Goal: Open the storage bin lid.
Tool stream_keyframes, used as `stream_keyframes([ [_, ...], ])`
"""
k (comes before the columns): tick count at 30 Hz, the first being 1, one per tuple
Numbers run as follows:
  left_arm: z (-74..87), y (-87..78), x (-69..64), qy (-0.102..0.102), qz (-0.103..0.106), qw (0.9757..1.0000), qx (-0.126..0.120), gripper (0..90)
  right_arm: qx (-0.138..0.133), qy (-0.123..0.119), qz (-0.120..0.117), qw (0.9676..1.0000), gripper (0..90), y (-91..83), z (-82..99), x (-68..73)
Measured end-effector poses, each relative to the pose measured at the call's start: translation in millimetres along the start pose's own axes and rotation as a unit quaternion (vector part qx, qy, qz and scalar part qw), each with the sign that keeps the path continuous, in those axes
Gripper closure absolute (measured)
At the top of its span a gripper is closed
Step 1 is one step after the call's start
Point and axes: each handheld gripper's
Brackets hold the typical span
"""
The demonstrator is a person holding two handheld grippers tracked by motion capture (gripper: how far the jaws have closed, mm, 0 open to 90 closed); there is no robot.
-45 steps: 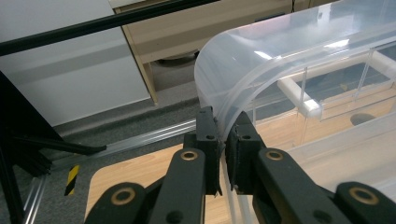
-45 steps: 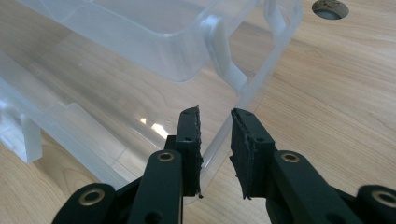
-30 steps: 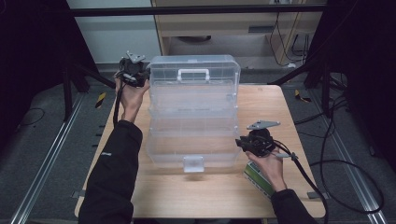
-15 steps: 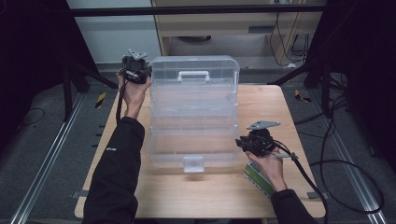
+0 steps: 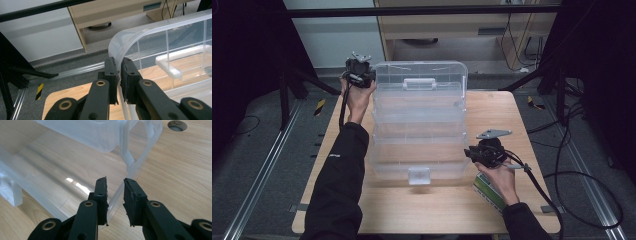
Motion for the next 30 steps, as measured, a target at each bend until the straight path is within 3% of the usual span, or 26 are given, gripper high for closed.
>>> stream_keyframes([
  [12,-0.7,5.2,-0.1,0.008,-0.014,0.9999,0.005,80.7,-0.002,-0.002,0.000,1.0000,73.0,0.0,0.6,-0.1],
  [15,0.1,-1.0,1.6,0.003,-0.003,1.0000,-0.003,79.5,-0.001,-0.004,0.000,1.0000,73.0,0.0,0.3,0.0],
  [17,1.4,-6.9,2.8,0.010,-0.002,0.9999,-0.005,77.0,0.000,-0.005,0.001,1.0000,73.2,-0.1,0.5,0.0],
  [22,11.5,-30.0,10.8,-0.001,0.016,0.9999,-0.005,76.9,-0.005,-0.007,-0.002,1.0000,75.6,-2.1,0.5,0.1],
  [27,30.9,-59.5,17.5,0.001,0.026,0.9997,-0.005,73.4,-0.004,-0.006,-0.004,1.0000,75.6,-2.3,0.6,0.0],
  [30,41.4,-75.4,20.8,-0.007,0.043,0.9991,-0.002,71.5,-0.004,-0.003,-0.005,1.0000,75.5,-2.4,0.5,-0.2],
])
Point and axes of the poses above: each handheld gripper's, and its own axes: y roughly forward along the jaws, z roughly out of its underside, x roughly to its left, and after that the axes turned 9 degrees about -y, right-handed
